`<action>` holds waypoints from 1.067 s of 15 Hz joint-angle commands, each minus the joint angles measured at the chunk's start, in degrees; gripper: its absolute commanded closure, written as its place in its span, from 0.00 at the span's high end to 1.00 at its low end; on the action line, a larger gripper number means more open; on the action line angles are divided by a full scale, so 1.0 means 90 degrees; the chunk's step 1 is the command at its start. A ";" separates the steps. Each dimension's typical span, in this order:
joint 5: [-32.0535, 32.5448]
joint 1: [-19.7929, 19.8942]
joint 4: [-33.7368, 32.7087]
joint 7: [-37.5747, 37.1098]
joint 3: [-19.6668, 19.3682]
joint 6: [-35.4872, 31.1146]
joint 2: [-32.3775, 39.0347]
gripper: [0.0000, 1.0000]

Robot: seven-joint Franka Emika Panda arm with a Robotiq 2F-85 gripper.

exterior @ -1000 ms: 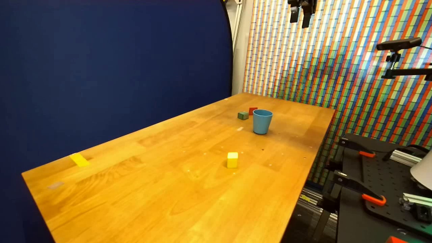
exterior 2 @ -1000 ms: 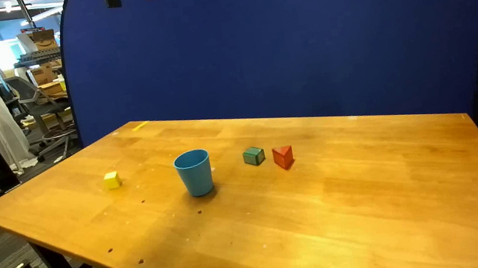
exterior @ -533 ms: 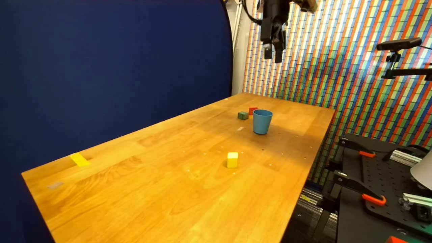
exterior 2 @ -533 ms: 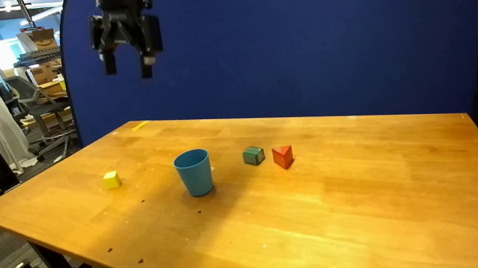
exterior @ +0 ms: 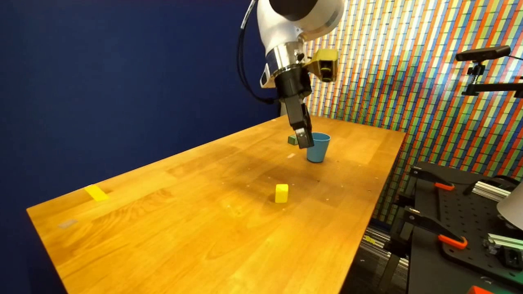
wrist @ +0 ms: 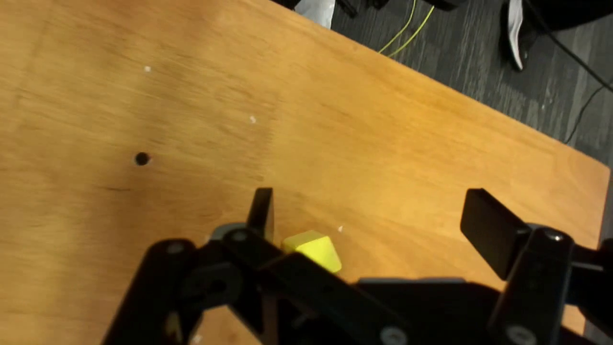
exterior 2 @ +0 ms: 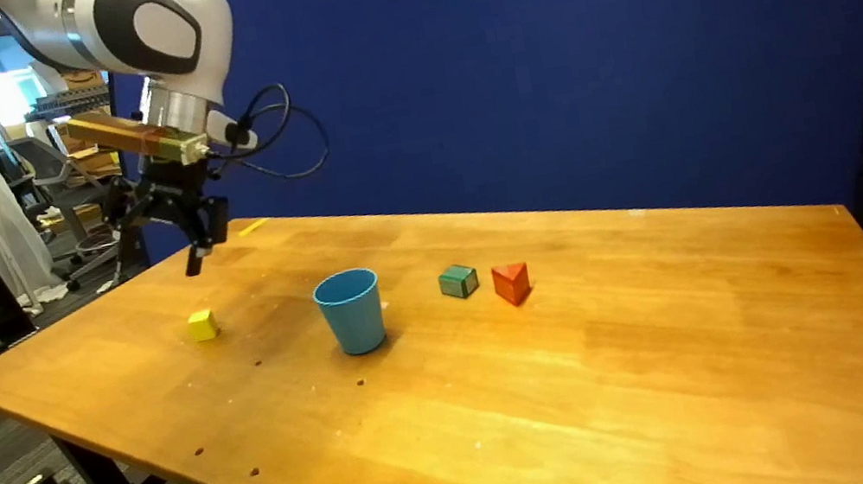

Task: Put the yellow cube inside the blue cup

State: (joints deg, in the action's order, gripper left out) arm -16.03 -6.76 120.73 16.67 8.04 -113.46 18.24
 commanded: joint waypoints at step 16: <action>0.2181 -0.0742 -0.0300 -0.1094 0.0161 -0.2533 0.1501 0.56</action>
State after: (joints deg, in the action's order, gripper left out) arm 1.57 -13.00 118.81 9.12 10.43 -134.38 31.07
